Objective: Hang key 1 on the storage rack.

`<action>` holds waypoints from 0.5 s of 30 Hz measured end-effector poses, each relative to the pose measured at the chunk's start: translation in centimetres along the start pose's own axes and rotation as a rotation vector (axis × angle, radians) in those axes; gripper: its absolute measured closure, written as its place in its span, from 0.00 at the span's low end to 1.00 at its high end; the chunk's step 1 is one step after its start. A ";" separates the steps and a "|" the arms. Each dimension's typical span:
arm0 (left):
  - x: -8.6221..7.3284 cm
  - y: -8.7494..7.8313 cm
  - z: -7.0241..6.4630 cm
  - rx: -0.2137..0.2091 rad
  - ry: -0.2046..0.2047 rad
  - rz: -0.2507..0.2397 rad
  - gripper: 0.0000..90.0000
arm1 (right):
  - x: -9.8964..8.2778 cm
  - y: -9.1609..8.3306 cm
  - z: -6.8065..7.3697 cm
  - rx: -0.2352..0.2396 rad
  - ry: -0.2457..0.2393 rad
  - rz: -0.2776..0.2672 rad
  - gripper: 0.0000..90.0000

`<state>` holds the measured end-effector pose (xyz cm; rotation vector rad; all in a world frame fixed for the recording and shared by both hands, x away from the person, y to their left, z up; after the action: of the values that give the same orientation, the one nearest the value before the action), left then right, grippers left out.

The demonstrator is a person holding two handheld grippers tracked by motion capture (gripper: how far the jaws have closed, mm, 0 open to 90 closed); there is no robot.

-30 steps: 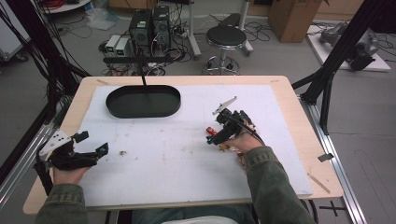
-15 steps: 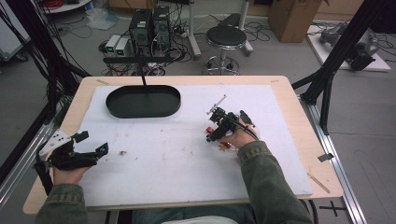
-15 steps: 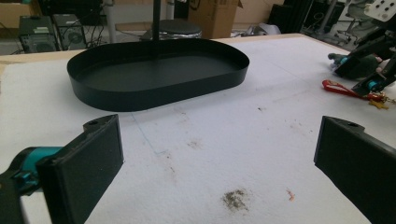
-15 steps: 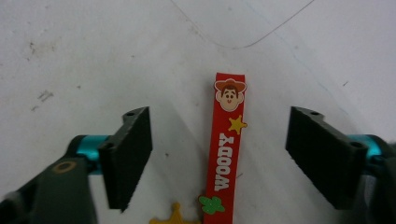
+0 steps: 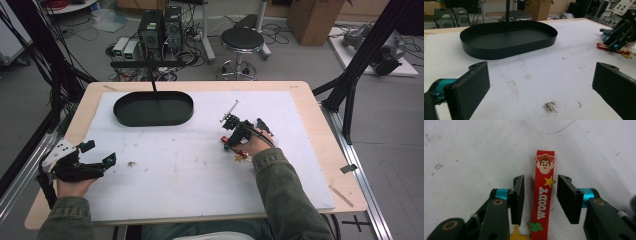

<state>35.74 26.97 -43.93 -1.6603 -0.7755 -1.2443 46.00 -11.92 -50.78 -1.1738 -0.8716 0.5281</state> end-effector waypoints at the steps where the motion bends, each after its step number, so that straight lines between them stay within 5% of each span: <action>1: 0.0 0.0 0.0 0.000 0.000 0.000 0.02 | 0.0 0.0 0.0 0.000 0.000 0.000 0.69; 2: 0.0 0.0 0.0 -0.001 0.000 0.001 0.02 | 0.0 0.1 0.0 0.002 0.000 0.013 0.78; 11: 0.0 0.0 0.0 0.000 0.000 0.000 0.02 | -0.2 -0.2 0.0 0.062 0.000 0.002 0.83; 14: -0.1 0.0 0.0 0.001 0.000 0.004 0.02 | 0.2 -0.9 0.2 0.081 -0.002 -0.045 0.83; 15: -0.1 0.0 0.0 0.000 0.000 0.004 0.02 | 0.5 -1.6 0.6 0.124 0.000 -0.087 0.83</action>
<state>35.75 26.97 -44.00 -1.6608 -0.7724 -1.2415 45.69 -11.66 -49.06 -1.0186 -0.8737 0.5036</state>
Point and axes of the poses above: each handheld gripper's, and its own axes: y roughly forward along the jaws, x roughly out of its top, z roughly to its left, the point moved 10 cm from there along y, roughly forward along the jaws, and after that the axes turned 7 degrees about x, right-handed, at the moved point
